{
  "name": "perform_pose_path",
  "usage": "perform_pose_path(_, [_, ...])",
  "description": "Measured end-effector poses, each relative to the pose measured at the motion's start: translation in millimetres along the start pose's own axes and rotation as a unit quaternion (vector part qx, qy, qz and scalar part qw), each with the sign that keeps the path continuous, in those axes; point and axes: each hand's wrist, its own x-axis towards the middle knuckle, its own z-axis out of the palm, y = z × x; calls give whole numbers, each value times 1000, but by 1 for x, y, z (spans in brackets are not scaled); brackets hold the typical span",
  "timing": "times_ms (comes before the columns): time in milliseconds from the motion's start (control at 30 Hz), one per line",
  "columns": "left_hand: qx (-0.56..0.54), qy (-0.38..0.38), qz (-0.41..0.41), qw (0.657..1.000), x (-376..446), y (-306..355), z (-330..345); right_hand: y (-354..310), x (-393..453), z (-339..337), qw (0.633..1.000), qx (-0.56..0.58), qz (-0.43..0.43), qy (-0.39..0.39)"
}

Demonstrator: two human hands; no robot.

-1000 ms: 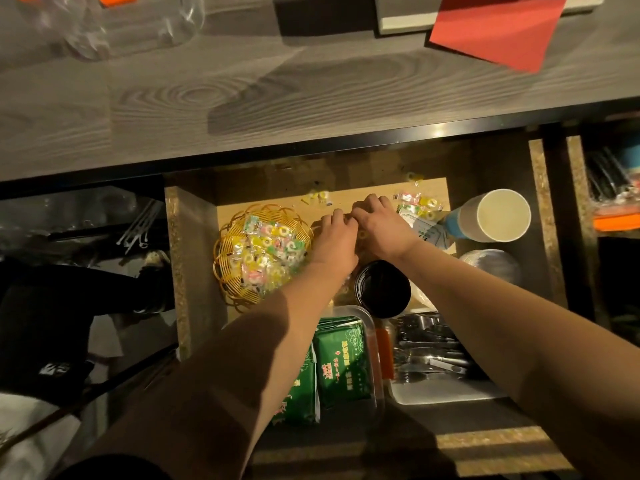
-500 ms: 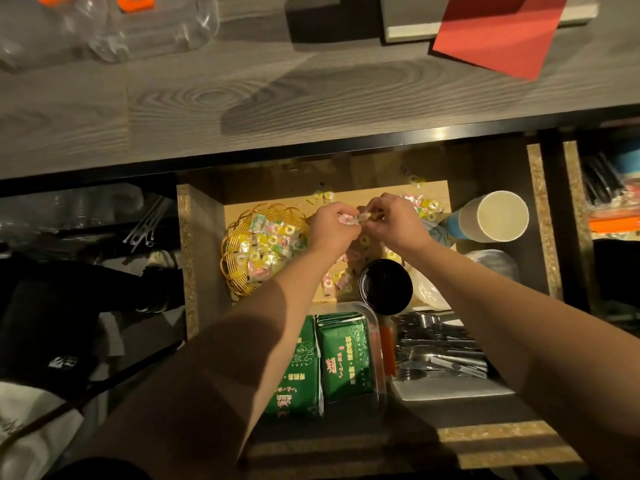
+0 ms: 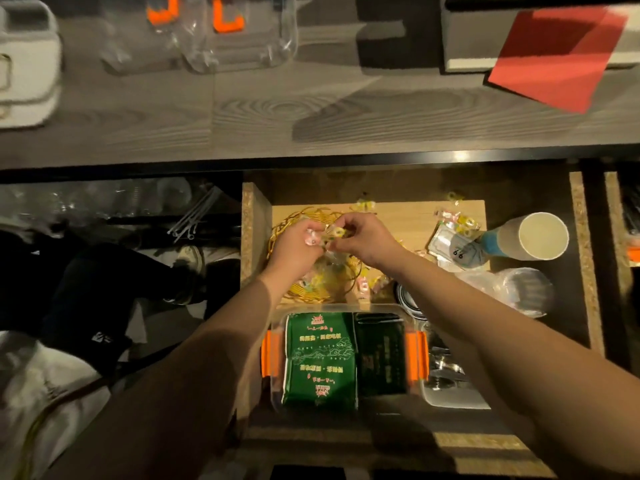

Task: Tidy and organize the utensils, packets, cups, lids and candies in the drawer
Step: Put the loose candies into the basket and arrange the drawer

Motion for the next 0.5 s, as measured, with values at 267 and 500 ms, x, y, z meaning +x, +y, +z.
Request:
perform_pose_path(267, [120, -1, -2, 993, -12, -20, -7, 19, 2, -4, 977, -172, 37, 122])
perform_pose_path(500, [214, -101, 11, 971, -20, -29, 7, 51, 4, 5, 968, -157, 193, 29])
